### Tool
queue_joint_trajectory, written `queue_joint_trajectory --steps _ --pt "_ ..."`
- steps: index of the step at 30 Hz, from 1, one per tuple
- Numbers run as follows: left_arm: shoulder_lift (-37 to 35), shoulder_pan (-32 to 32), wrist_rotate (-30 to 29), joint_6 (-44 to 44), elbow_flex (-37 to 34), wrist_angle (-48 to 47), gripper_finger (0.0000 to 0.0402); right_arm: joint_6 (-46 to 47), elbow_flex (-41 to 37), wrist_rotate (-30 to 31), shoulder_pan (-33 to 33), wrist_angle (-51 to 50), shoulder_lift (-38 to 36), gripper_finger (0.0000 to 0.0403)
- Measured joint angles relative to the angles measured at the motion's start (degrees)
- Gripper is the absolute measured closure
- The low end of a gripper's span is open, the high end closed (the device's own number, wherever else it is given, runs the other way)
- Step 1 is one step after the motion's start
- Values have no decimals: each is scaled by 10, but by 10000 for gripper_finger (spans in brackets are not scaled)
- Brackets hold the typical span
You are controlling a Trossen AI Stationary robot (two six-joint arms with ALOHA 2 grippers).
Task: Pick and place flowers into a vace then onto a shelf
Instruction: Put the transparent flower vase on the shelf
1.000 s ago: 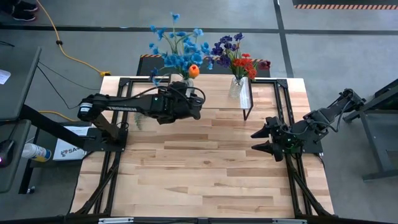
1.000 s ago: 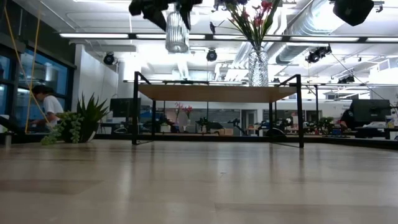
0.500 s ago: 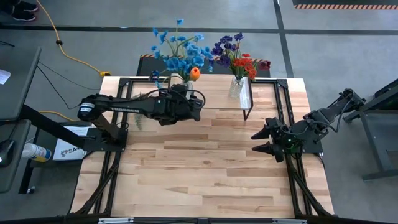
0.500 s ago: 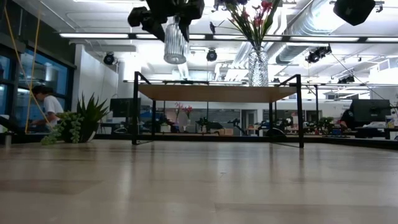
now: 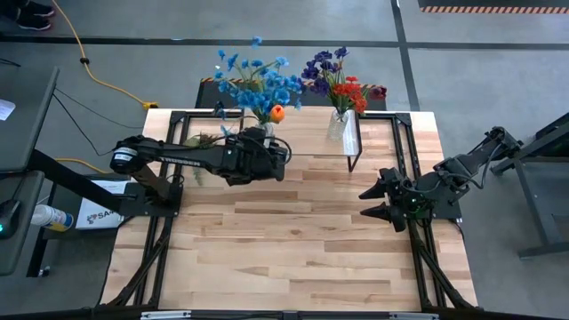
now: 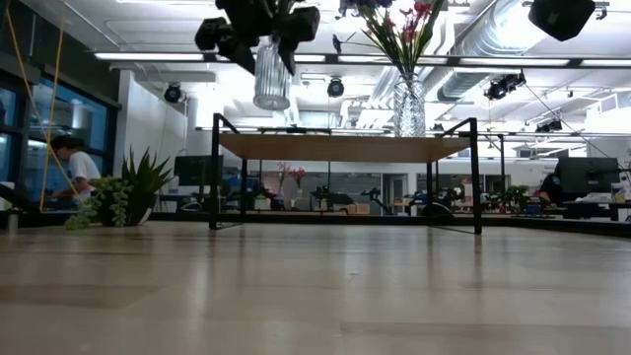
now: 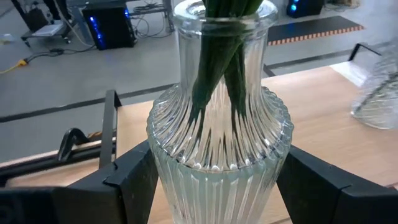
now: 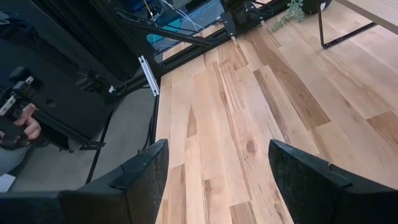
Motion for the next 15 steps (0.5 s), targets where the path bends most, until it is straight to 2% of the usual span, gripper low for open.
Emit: queue_joint_trajectory --steps 5,15 --pt "0 -2 -22 -43 -27 0 94 3 0 0 0 0 0 137" --pt "0 13 -22 -38 -53 77 94 10 0 3 0 0 0 137"
